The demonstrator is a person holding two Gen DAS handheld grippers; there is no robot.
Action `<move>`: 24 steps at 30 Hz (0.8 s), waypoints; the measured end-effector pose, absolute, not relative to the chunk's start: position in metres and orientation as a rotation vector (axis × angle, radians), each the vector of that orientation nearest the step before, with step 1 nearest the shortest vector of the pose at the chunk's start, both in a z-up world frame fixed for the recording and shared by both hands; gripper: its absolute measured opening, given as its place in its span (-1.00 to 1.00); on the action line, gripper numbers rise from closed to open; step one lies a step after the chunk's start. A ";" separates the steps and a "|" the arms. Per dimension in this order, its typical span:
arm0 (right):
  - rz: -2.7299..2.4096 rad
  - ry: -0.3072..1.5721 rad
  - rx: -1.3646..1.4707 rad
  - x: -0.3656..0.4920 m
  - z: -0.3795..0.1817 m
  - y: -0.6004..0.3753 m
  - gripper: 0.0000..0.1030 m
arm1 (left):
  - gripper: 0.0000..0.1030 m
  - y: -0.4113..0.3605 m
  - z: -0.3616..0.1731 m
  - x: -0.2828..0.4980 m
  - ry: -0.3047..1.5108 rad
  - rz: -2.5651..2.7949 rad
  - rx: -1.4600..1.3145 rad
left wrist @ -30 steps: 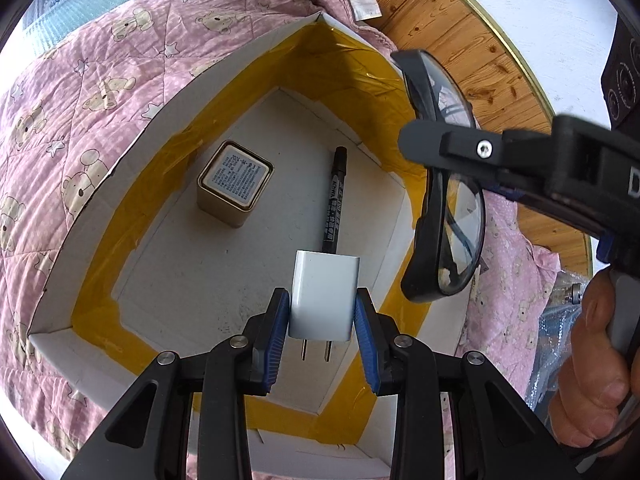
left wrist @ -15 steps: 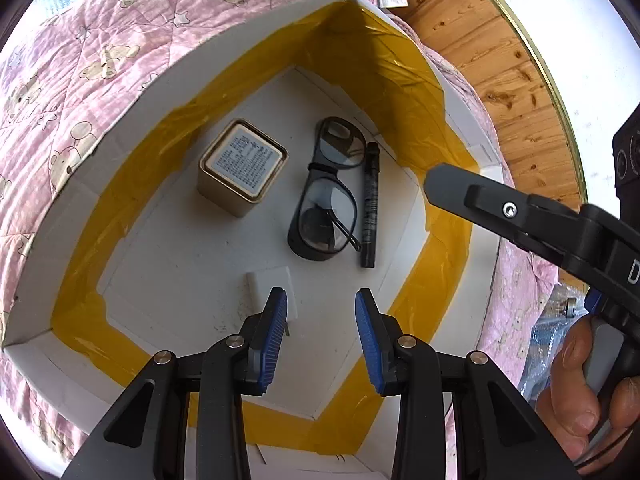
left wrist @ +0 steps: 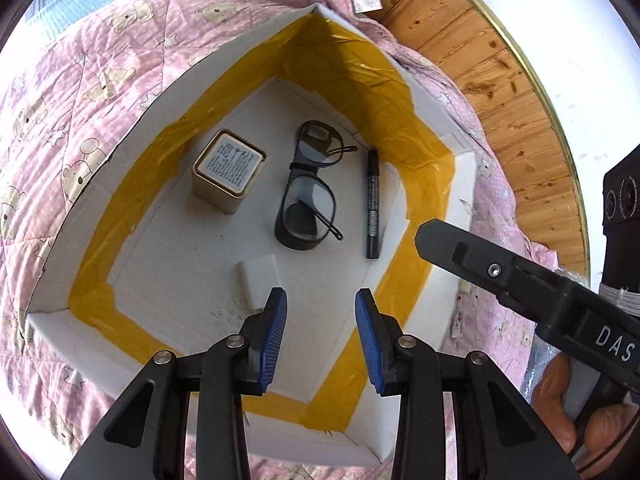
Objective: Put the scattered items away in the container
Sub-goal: 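Move both tools back toward the remaining items on the quilt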
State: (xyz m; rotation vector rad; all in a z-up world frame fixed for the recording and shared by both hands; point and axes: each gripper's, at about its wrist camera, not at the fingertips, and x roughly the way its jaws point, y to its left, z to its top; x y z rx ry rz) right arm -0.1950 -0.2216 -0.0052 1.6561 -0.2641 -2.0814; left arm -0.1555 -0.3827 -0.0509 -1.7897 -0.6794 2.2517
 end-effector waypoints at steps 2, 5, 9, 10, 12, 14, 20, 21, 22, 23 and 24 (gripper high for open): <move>-2.083 -0.277 1.655 -0.189 -0.003 -0.218 -0.13 | -0.27 -0.381 -0.047 -0.150 -0.668 2.256 -1.782; -2.089 -0.279 1.645 -0.179 0.002 -0.215 -0.13 | -0.28 -0.378 -0.041 -0.142 -0.651 2.263 -1.773; -2.102 -0.291 1.611 -0.163 0.012 -0.213 -0.13 | -0.28 -0.372 -0.031 -0.131 -0.622 2.282 -1.758; -2.104 -0.296 1.604 -0.161 0.014 -0.212 -0.13 | -0.27 -0.372 -0.028 -0.129 -0.614 2.287 -1.753; -2.110 -0.305 1.586 -0.152 0.020 -0.210 -0.13 | -0.28 -0.372 -0.020 -0.121 -0.594 2.301 -1.741; -2.114 -0.309 1.572 -0.147 0.024 -0.208 -0.13 | -0.28 -0.371 -0.013 -0.115 -0.575 2.314 -1.730; -2.144 -0.323 1.507 -0.127 0.043 -0.200 -0.13 | -0.27 -0.360 0.010 -0.099 -0.512 2.352 -1.692; -2.152 -0.326 1.496 -0.124 0.046 -0.198 -0.13 | -0.27 -0.358 0.014 -0.097 -0.500 2.357 -1.685; -2.158 -0.329 1.488 -0.121 0.048 -0.196 -0.13 | -0.27 -0.355 0.018 -0.094 -0.490 2.362 -1.680; -2.163 -0.334 1.482 -0.117 0.050 -0.193 -0.13 | -0.27 -0.353 0.021 -0.091 -0.480 2.364 -1.675; -2.169 -0.341 1.478 -0.113 0.051 -0.190 -0.13 | -0.27 -0.350 0.023 -0.089 -0.470 2.366 -1.673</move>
